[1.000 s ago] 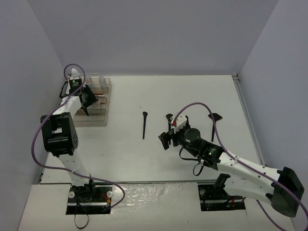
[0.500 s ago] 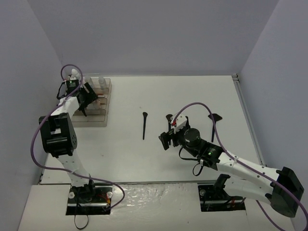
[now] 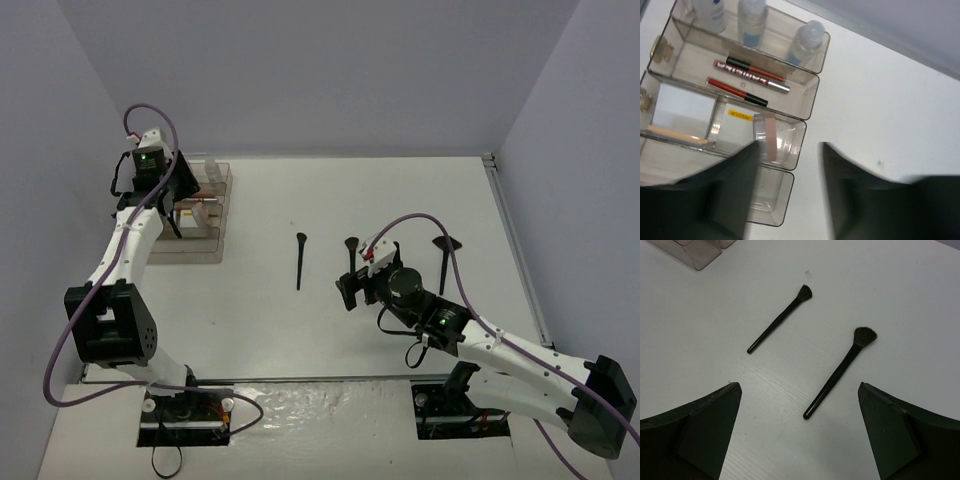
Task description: Organize the makeup
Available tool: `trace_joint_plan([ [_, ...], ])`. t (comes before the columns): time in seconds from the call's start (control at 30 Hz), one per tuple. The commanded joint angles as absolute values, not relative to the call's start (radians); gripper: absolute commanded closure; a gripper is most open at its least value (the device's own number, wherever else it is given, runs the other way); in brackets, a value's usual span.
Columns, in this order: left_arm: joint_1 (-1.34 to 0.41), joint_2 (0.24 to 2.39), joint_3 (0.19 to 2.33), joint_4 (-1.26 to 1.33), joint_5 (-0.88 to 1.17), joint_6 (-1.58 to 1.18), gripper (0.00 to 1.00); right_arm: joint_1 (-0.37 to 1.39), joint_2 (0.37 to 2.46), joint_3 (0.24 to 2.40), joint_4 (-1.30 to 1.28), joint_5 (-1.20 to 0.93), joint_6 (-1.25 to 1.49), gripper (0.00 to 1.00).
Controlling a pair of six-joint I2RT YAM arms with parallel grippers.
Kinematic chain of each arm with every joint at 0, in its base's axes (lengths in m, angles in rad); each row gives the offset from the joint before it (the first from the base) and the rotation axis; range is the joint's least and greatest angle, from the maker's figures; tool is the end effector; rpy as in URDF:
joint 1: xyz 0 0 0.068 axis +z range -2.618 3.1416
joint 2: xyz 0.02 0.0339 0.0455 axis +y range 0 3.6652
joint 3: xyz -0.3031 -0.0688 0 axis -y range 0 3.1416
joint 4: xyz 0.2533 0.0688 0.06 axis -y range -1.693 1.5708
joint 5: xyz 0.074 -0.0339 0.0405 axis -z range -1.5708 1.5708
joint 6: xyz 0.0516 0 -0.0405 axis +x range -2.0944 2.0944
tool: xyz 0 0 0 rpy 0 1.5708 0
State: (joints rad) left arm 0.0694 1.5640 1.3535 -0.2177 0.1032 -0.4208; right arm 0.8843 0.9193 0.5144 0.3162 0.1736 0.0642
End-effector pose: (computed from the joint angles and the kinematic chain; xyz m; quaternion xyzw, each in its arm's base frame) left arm 0.3916 0.0219 0.3703 -0.1768 0.8217 -0.1371 0.5241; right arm 0.1444 0.1622 0.2988 -0.2393 0.6974 0.2502 0.6275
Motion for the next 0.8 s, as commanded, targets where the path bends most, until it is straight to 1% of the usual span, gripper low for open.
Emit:
trace_joint_plan([
  [0.0,0.034,1.564,1.332,-0.160,0.152,-0.398,0.83,0.877,0.860,0.560,0.317,0.213,0.096,0.00],
  [0.03,0.025,1.575,1.334,-0.148,0.186,-0.404,0.85,0.877,0.855,0.559,0.312,0.213,0.099,0.00],
  [0.23,0.011,1.687,1.382,-0.173,0.214,-0.454,0.86,0.877,0.814,0.551,0.276,0.228,0.118,0.00],
  [0.53,0.049,1.762,1.399,-0.244,0.097,-0.423,0.87,0.877,0.802,0.546,0.262,0.244,0.123,0.00],
  [0.77,0.078,1.789,1.410,-0.264,0.058,-0.406,0.88,0.877,0.817,0.545,0.262,0.239,0.123,0.00],
])
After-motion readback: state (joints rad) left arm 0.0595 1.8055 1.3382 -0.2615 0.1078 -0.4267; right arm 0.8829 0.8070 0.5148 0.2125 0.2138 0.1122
